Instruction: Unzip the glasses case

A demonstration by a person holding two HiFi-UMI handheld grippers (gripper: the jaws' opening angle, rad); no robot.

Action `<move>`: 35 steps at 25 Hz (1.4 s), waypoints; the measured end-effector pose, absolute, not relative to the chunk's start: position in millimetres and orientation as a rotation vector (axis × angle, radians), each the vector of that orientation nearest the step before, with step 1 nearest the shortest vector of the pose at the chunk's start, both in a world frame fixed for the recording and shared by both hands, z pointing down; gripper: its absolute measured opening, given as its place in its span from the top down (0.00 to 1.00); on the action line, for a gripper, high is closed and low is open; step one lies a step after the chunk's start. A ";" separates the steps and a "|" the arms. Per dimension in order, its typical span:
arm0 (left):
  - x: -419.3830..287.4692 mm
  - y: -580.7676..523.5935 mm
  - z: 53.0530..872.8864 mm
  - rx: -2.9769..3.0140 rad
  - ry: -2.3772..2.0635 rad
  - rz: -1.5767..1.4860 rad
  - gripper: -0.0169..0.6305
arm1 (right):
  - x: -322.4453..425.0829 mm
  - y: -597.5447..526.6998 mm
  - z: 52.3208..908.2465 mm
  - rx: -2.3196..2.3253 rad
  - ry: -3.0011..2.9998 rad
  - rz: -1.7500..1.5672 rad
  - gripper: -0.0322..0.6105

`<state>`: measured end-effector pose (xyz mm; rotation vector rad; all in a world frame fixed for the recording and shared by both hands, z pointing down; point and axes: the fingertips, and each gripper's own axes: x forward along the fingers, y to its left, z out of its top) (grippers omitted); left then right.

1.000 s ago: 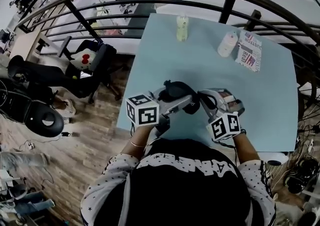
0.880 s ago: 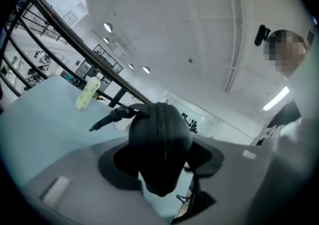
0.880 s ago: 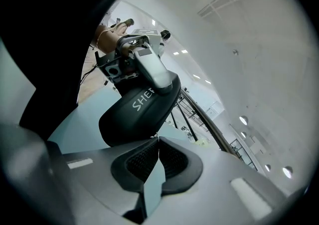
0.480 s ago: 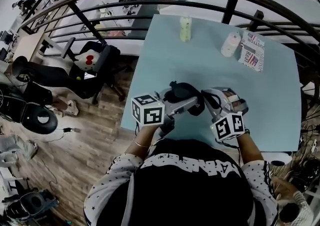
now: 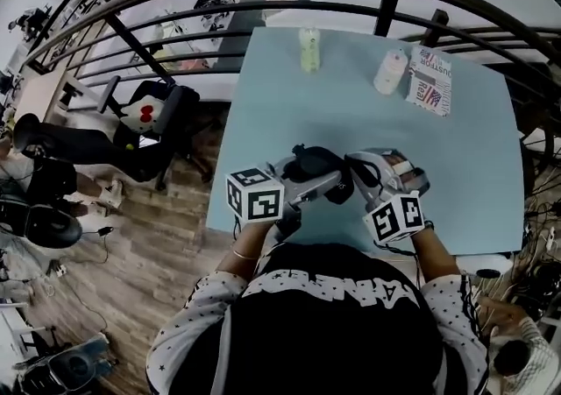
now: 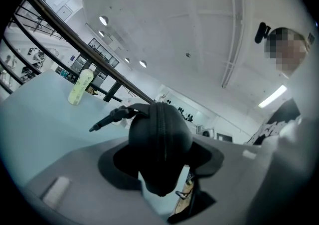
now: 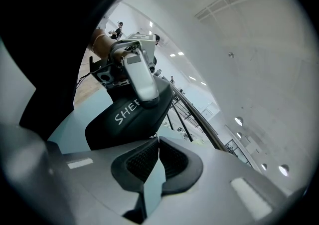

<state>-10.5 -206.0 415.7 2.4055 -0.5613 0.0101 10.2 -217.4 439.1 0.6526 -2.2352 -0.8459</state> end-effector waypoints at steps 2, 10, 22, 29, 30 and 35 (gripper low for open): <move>-7.7 -205.7 416.6 2.402 -0.543 0.016 0.97 | 12.0 -217.2 437.4 0.659 -2.232 -0.848 0.94; 7.0 -201.4 427.8 2.393 -0.473 0.058 0.97 | 19.1 -216.5 439.1 0.664 -2.205 -0.907 0.94; 24.3 -193.6 433.4 2.381 -0.373 0.120 0.97 | 23.5 -215.6 429.3 0.633 -2.189 -0.968 0.94; 31.1 -184.7 443.5 2.410 -0.341 0.216 0.97 | 21.3 -211.9 429.8 0.599 -2.156 -1.013 0.94; 32.1 -183.4 445.1 2.412 -0.337 0.232 0.97 | 21.2 -211.3 430.0 0.593 -2.152 -1.019 0.94; 36.8 -178.2 455.1 2.445 -0.333 0.348 0.97 | 18.9 -209.8 431.2 0.558 -2.122 -1.060 0.94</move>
